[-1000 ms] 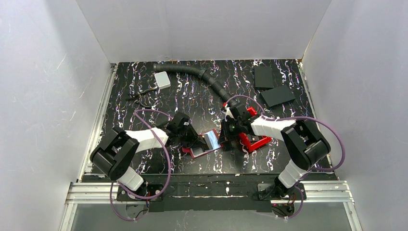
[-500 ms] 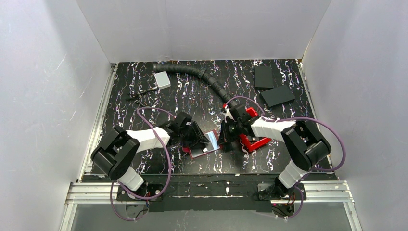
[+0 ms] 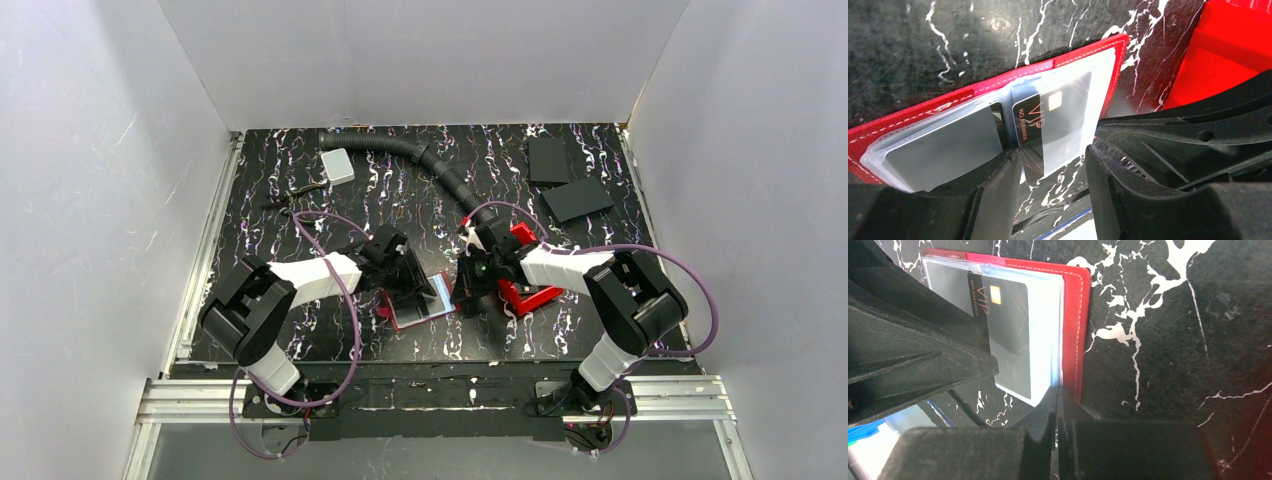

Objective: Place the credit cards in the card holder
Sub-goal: Insert the credit card into the card holder.

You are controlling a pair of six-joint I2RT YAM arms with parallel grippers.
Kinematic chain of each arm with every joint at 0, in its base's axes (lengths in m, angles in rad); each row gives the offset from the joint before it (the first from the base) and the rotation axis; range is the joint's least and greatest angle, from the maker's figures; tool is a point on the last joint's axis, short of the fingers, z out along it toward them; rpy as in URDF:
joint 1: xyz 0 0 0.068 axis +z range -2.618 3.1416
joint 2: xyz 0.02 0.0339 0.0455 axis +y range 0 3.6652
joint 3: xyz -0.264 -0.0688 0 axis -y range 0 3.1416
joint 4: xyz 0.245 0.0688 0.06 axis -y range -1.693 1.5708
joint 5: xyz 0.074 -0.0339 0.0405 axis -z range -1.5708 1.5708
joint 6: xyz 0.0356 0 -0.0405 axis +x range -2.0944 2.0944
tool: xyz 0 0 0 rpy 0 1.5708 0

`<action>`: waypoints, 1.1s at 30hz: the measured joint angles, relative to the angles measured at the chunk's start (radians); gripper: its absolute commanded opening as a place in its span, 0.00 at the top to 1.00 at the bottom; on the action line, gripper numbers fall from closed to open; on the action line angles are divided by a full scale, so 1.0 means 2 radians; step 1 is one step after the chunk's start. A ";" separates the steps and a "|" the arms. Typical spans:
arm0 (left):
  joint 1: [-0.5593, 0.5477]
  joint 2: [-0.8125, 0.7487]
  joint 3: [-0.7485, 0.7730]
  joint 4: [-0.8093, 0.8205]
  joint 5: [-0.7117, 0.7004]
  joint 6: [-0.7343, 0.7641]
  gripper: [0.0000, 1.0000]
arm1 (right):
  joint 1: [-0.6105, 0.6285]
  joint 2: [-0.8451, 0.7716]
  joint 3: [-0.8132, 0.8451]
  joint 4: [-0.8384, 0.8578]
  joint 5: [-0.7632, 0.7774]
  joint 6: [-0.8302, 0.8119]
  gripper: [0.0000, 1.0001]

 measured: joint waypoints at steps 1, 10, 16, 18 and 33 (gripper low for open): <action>0.000 0.004 0.005 -0.002 0.001 0.001 0.52 | 0.000 0.000 0.000 0.000 0.000 0.000 0.97; -0.013 0.035 0.048 -0.018 -0.006 0.016 0.51 | -0.002 0.000 0.000 -0.003 -0.001 0.000 0.99; -0.027 0.044 0.072 -0.043 -0.028 0.035 0.50 | -0.003 0.000 -0.001 -0.002 -0.002 0.000 0.99; -0.031 0.044 0.074 -0.048 -0.034 0.040 0.49 | -0.003 -0.001 -0.002 -0.002 -0.002 0.000 0.99; -0.034 0.036 0.085 -0.084 -0.044 0.076 0.41 | -0.001 -0.014 0.047 -0.094 0.058 -0.046 0.91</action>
